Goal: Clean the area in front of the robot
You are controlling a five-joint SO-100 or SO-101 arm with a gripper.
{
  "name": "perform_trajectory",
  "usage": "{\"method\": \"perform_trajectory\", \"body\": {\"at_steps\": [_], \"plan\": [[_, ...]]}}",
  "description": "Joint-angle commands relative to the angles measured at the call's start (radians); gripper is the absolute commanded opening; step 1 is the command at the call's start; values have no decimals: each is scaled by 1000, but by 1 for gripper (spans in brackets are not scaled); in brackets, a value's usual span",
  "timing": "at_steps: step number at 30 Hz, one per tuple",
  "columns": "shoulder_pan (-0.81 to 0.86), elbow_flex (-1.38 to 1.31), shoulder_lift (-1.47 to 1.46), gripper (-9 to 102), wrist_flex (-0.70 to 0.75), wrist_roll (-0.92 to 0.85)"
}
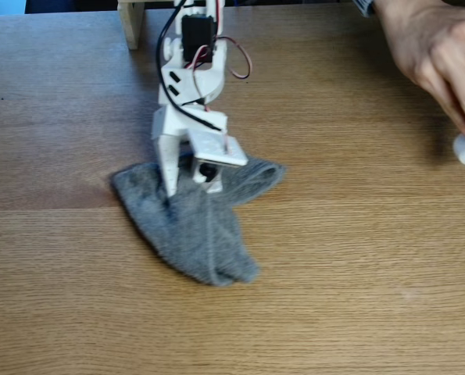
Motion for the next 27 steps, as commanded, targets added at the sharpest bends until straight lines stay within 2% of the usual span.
{"method": "perform_trajectory", "body": {"at_steps": [1,5,9,15,18,23,27], "plan": [[146,-229,-21,0,40,-34],[196,-387,-61,0,166,-89],[259,-439,-3,0,453,-61],[239,-439,322,0,891,146],[209,-440,491,0,1008,215],[239,-439,703,0,1169,199],[356,-433,816,0,1410,144]]}}
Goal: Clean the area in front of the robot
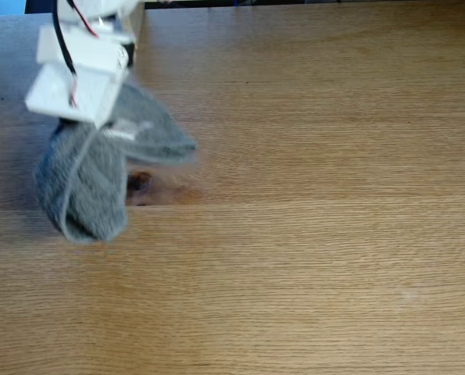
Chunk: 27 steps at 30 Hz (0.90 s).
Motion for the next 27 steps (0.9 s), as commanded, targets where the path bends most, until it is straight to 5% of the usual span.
{"method": "perform_trajectory", "body": {"at_steps": [1,5,8,21,27], "plan": [[178,-41,290,0,209,-55],[307,74,359,0,399,-89],[376,222,397,0,397,-97],[483,954,423,0,-275,-187],[472,1104,448,35,-463,-202]]}}
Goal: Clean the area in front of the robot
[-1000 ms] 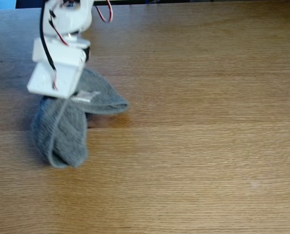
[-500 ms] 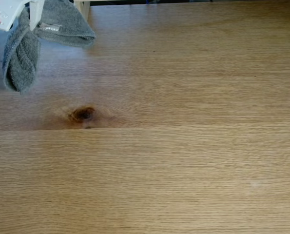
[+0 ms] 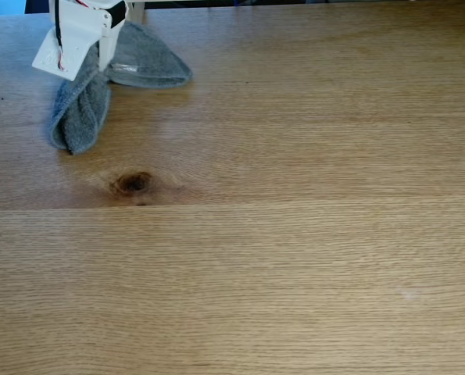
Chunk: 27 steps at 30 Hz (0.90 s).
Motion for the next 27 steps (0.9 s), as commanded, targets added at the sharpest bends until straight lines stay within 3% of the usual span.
{"method": "perform_trajectory", "body": {"at_steps": [1,8,13,20,22,27], "plan": [[-5,32,130,35,-98,-11],[-133,34,377,33,-80,32],[-350,34,538,14,-5,89],[-643,46,629,6,163,264],[-709,49,646,0,166,330],[-808,49,667,0,175,494]]}}
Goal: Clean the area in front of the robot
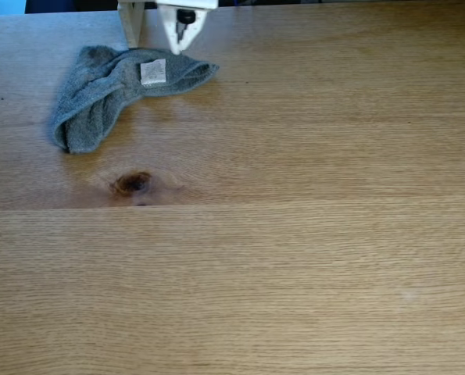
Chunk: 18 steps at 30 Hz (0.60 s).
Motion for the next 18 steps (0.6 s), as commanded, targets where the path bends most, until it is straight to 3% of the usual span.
{"method": "perform_trajectory", "body": {"at_steps": [1,4,10,15,18], "plan": [[-58,-20,78,0,0,124],[-77,-20,107,0,18,204],[-124,57,293,0,247,267],[-163,391,640,0,176,219],[-172,597,877,0,204,192]]}}
